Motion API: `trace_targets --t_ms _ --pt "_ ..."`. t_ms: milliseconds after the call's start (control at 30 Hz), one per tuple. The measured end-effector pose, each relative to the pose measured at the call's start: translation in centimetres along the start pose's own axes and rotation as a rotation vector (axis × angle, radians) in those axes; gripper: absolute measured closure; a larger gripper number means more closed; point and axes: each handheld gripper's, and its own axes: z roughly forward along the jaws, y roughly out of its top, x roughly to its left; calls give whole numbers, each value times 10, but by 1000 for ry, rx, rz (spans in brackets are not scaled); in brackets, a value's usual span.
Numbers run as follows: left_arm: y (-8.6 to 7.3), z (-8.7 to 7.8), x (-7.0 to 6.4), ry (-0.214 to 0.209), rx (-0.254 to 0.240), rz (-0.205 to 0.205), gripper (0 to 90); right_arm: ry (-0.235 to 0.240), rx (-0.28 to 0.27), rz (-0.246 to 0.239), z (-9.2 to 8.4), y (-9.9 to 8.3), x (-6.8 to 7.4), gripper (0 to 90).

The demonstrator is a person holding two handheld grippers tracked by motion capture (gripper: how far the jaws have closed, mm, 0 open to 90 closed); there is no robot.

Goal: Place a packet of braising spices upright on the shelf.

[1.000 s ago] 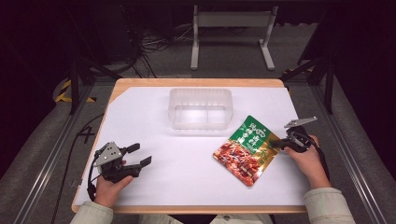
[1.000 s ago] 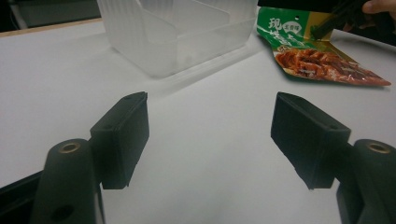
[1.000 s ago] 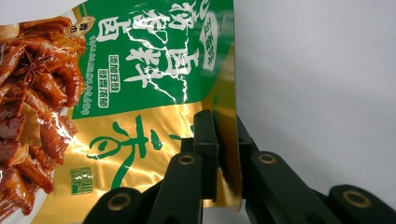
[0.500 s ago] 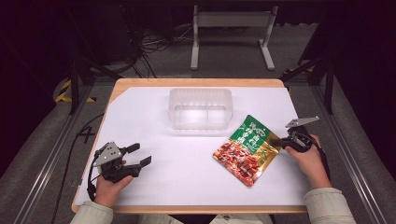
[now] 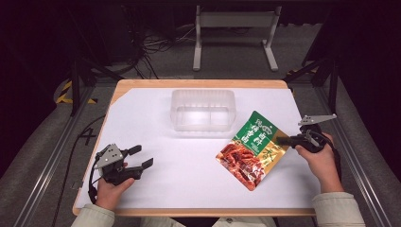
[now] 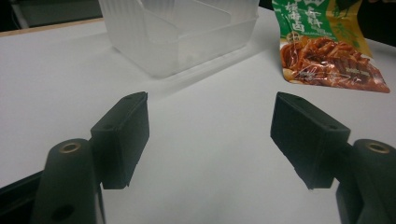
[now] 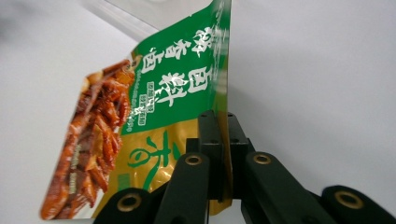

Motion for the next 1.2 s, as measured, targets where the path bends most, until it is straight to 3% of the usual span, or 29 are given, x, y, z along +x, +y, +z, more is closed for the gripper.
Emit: trace_targets --t_ms 200,400,833,1200 --pt "0 0 0 1 1 -3 289 51 -51 -8 -16 10 12 900" --pt "0 0 0 3 2 2 289 141 -118 -37 -32 23 28 900" --pt "0 -1 0 1 1 3 289 275 -164 -99 -47 42 62 900" --pt "0 -1 -1 1 2 1 290 273 -173 -133 -55 55 72 900"
